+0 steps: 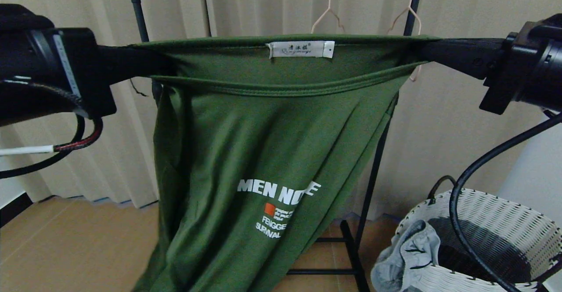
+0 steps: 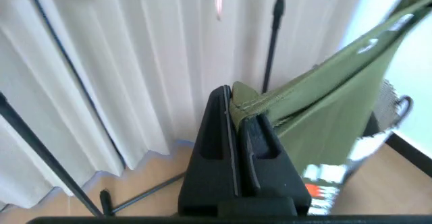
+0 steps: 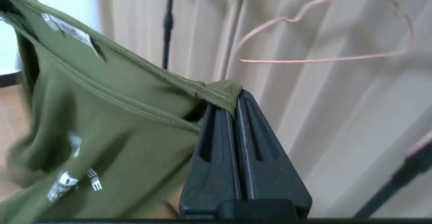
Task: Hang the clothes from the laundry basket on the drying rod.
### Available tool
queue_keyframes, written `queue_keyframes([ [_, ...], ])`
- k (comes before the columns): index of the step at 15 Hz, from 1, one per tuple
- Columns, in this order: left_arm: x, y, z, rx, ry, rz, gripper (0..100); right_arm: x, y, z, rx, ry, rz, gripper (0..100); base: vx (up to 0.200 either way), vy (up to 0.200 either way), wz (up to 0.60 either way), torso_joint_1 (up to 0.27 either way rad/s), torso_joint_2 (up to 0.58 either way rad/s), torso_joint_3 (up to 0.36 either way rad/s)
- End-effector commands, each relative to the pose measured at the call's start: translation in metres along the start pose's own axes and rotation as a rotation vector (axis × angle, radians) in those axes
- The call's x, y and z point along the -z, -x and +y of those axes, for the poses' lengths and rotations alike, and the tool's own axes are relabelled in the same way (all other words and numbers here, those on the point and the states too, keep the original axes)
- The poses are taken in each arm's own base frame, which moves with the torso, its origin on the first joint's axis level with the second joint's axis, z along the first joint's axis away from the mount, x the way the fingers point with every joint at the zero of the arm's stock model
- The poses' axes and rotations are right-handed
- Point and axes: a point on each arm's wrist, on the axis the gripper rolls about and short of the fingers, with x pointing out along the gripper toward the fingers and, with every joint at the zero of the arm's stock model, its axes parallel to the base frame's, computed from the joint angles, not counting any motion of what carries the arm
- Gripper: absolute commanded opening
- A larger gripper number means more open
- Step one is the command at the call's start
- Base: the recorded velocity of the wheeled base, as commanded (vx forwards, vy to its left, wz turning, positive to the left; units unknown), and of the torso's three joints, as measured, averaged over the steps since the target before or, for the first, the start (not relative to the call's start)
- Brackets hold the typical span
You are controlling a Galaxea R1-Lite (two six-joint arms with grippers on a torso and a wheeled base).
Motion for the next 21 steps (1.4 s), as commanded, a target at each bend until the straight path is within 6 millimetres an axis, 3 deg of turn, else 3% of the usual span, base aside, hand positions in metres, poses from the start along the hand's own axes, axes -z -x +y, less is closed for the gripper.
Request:
queue_keyframes([
  [1, 0.016, -0.03, -0.004, -0.001, -0.006, 0.07, 0, 0.009, -0.008, -0.004, 0.012, -0.012, 0.035, 0, 0.0, 0.0, 0.0, 0.0, 0.0, 0.0],
  [4, 0.023, -0.047, -0.012, 0.027, -0.007, 0.018, 0, 0.014, -0.009, -0.011, 0.044, -0.052, 0.052, 0, 0.0, 0.0, 0.0, 0.0, 0.0, 0.0],
  [14, 0.028, -0.047, -0.016, 0.041, -0.015, 0.031, 0, 0.015, -0.014, -0.021, 0.094, -0.049, 0.031, 0, 0.0, 0.0, 0.0, 0.0, 0.0, 0.0],
  [17, 0.023, -0.054, -0.017, 0.036, -0.012, 0.022, 0, 0.015, 0.005, -0.026, 0.13, -0.04, 0.068, 0, 0.0, 0.0, 0.0, 0.0, 0.0, 0.0],
  [21, 0.017, -0.076, -0.02, 0.02, -0.012, 0.019, 0, 0.007, 0.04, -0.017, 0.113, -0.045, 0.091, 0, 0.0, 0.0, 0.0, 0.0, 0.0, 0.0],
])
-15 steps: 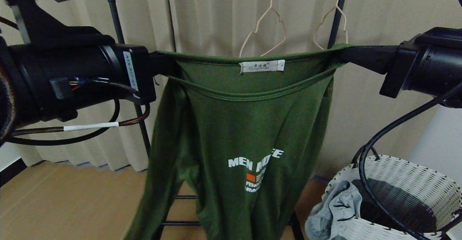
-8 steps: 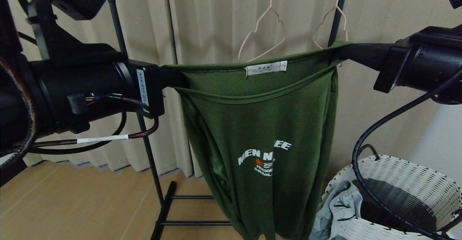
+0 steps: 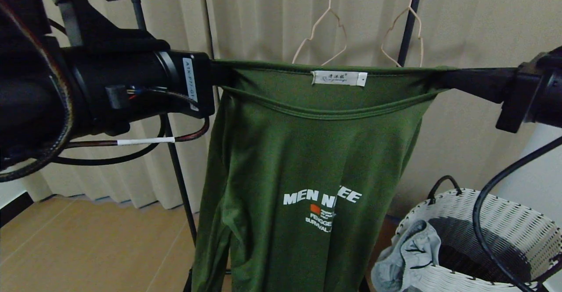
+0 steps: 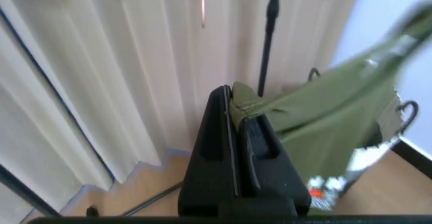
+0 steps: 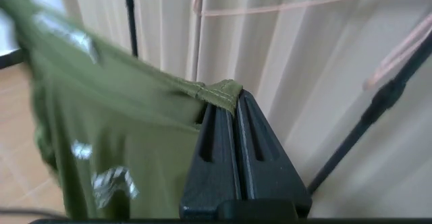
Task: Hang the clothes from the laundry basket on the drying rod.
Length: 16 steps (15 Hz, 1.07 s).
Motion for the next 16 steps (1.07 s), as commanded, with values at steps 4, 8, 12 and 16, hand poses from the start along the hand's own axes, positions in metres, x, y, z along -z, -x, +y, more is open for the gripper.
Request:
queue_keyframes([
  [4, 0.006, -0.039, -0.002, -0.09, -0.002, 0.041, 0, 0.006, 0.04, 0.016, -0.196, 0.011, -0.032, 0, 0.0, 0.0, 0.0, 0.0, 0.0, 0.0],
  [8, 0.0, -0.059, 0.0, -0.12, 0.006, 0.026, 0, 0.012, 0.048, 0.021, -0.272, 0.013, -0.032, 0, 0.0, 0.0, 0.0, 0.0, 0.0, 0.0],
  [12, 0.009, -0.059, 0.0, -0.124, 0.018, 0.061, 0, 0.017, 0.042, 0.019, -0.245, 0.022, -0.009, 0, 0.0, 0.0, 0.0, 0.0, 0.0, 0.0],
  [16, 0.018, -0.026, 0.015, -0.149, 0.016, 0.088, 0, 0.022, 0.015, 0.004, -0.056, 0.068, 0.031, 0, 0.0, 0.0, 0.0, 0.0, 0.0, 0.0],
])
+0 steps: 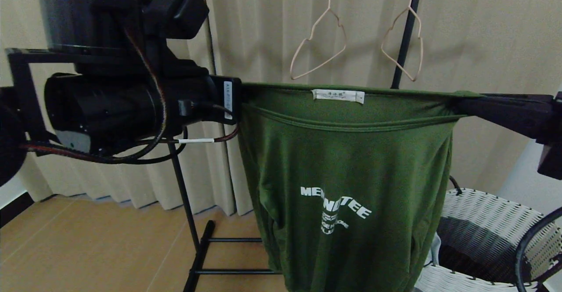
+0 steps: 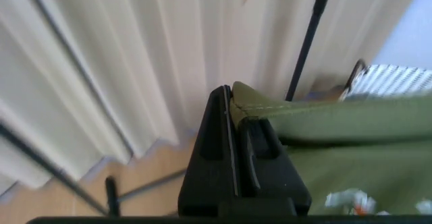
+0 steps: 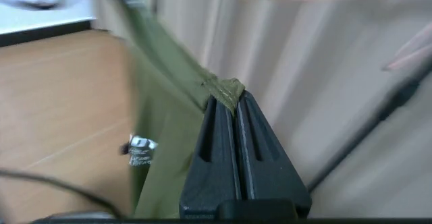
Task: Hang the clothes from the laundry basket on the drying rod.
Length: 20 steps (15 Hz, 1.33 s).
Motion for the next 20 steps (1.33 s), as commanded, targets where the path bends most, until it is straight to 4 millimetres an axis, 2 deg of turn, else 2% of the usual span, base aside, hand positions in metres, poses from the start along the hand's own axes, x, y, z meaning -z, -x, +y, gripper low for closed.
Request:
queue_keyframes([
  [1, 0.001, 0.028, 0.012, -0.003, 0.007, -0.013, 0, 0.003, -0.022, -0.007, 0.02, -0.002, 0.013, 0, 0.0, 0.0, 0.0, 0.0, 0.0, 0.0],
  [6, 0.008, 0.093, 0.019, 0.27, -0.004, -0.016, 0, -0.003, -0.067, -0.023, 0.045, -0.009, -0.092, 0, 0.0, 0.0, 0.0, 0.0, 0.0, 0.0],
  [9, 0.011, 0.118, 0.02, 0.454, -0.014, -0.051, 0, -0.011, -0.093, -0.029, 0.022, -0.036, -0.168, 0, 0.0, 0.0, 0.0, 0.0, 0.0, 0.0],
  [12, 0.013, 0.125, 0.01, 0.53, -0.026, -0.054, 0, -0.017, -0.105, -0.031, -0.009, -0.031, -0.195, 0, 0.0, 0.0, 0.0, 0.0, 0.0, 0.0],
  [15, 0.015, 0.123, 0.007, 0.543, -0.03, -0.042, 0, -0.015, -0.109, -0.032, -0.011, -0.033, -0.186, 0, 0.0, 0.0, 0.0, 0.0, 0.0, 0.0],
  [18, 0.011, 0.115, 0.009, 0.505, -0.035, -0.051, 0, -0.02, -0.099, -0.031, 0.002, -0.028, -0.199, 0, 0.0, 0.0, 0.0, 0.0, 0.0, 0.0],
  [20, 0.004, 0.095, 0.016, 0.29, -0.12, -0.058, 0, -0.031, -0.08, -0.029, 0.01, -0.021, -0.216, 0, 0.0, 0.0, 0.0, 0.0, 0.0, 0.0],
])
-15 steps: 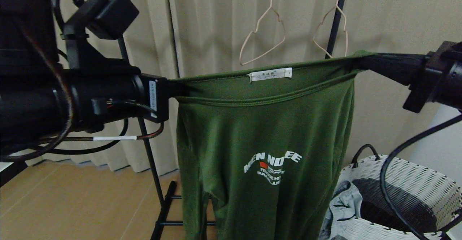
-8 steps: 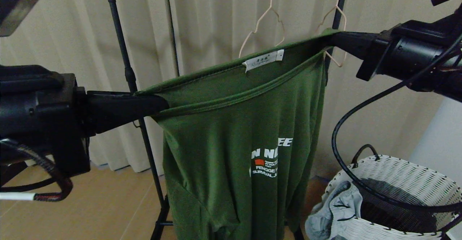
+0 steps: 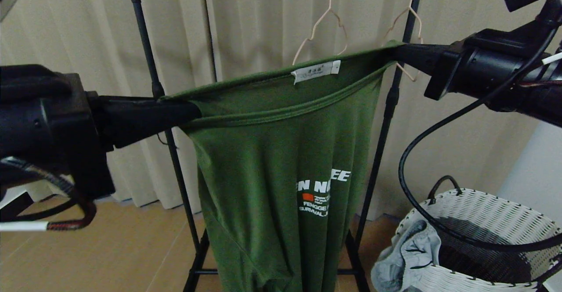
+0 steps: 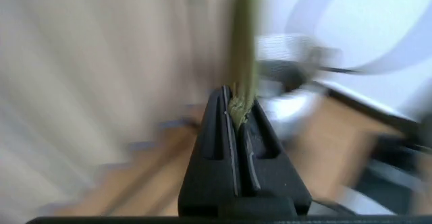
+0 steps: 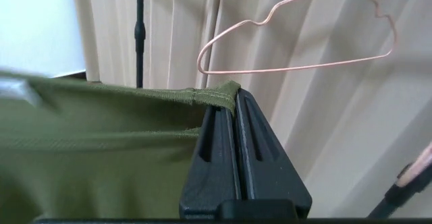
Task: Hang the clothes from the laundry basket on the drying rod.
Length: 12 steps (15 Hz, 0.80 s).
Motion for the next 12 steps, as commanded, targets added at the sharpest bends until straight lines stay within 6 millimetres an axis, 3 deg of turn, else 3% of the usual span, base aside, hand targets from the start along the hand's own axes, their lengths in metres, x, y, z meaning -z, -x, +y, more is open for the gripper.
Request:
queue_keyframes([
  [1, -0.003, -0.023, 0.01, -0.134, -0.043, 0.032, 0, -0.017, 0.023, 0.001, 0.018, 0.01, -0.022, 0, 0.0, 0.0, 0.0, 0.0, 0.0, 0.0],
  [4, -0.012, -0.051, 0.016, -0.24, -0.039, -0.01, 0, -0.026, 0.047, 0.006, 0.024, 0.006, -0.008, 0, 0.0, 0.0, 0.0, 0.0, 0.0, 0.0],
  [6, -0.006, -0.072, 0.02, -0.288, -0.035, -0.034, 0, -0.009, 0.063, 0.01, 0.022, -0.011, 0.063, 0, 0.0, 0.0, 0.0, 0.0, 0.0, 0.0],
  [8, 0.0, -0.074, 0.019, -0.288, -0.035, -0.011, 0, 0.001, 0.067, 0.012, 0.022, -0.018, 0.091, 0, 0.0, 0.0, 0.0, 0.0, 0.0, 0.0],
  [12, -0.001, -0.071, 0.018, -0.285, -0.036, -0.015, 0, 0.001, 0.067, 0.012, 0.022, -0.02, 0.093, 0, 0.0, 0.0, 0.0, 0.0, 0.0, 0.0],
])
